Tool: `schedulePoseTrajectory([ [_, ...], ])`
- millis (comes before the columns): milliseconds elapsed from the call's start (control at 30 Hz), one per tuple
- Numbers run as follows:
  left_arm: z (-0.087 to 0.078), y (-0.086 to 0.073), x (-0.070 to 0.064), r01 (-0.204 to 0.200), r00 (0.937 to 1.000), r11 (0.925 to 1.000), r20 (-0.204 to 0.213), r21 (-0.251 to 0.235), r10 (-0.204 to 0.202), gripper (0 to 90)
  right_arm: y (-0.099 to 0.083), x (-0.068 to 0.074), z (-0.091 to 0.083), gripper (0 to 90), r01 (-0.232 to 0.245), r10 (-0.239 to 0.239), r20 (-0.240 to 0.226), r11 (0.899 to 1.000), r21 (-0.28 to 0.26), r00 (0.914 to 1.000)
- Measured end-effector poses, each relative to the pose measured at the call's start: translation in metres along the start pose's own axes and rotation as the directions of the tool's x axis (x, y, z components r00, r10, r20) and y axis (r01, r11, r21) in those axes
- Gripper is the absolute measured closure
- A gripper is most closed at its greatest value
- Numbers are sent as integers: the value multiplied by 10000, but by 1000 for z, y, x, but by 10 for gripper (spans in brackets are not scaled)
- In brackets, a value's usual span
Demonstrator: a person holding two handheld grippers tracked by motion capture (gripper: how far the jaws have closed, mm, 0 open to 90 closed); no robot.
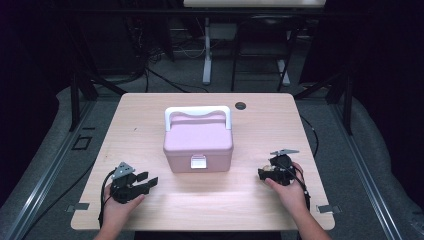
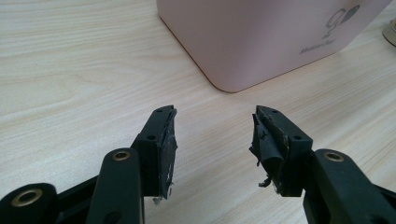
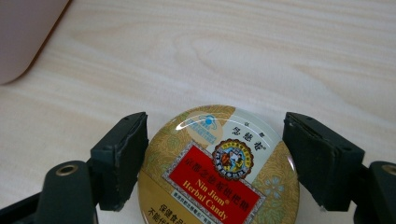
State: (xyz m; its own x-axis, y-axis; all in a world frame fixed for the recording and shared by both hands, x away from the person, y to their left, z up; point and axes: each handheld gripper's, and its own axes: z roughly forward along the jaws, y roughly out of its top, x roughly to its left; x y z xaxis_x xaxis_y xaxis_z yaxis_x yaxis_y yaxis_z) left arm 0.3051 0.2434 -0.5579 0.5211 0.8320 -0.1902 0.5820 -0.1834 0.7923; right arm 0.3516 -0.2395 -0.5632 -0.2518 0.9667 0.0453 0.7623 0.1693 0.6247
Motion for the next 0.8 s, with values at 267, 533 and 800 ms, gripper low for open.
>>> schedulePoseTrajectory([
  [267, 0, 0, 0, -5, 10000, 10000, -4, 9, 5, 490, -16, 4, -12, 231, 106, -107, -29, 9999, -34, 9999],
  [533, 0, 0, -1, -28, 10000, 10000, 68, 80, 27, 490, -19, 3, -15, 214, 59, -63, -245, 9998, -179, 9997],
  [800, 1, 0, 0, -32, 10000, 10000, 5, 65, 32, 491, -13, 6, -24, 206, 517, -532, -144, 9947, -884, 9985],
])
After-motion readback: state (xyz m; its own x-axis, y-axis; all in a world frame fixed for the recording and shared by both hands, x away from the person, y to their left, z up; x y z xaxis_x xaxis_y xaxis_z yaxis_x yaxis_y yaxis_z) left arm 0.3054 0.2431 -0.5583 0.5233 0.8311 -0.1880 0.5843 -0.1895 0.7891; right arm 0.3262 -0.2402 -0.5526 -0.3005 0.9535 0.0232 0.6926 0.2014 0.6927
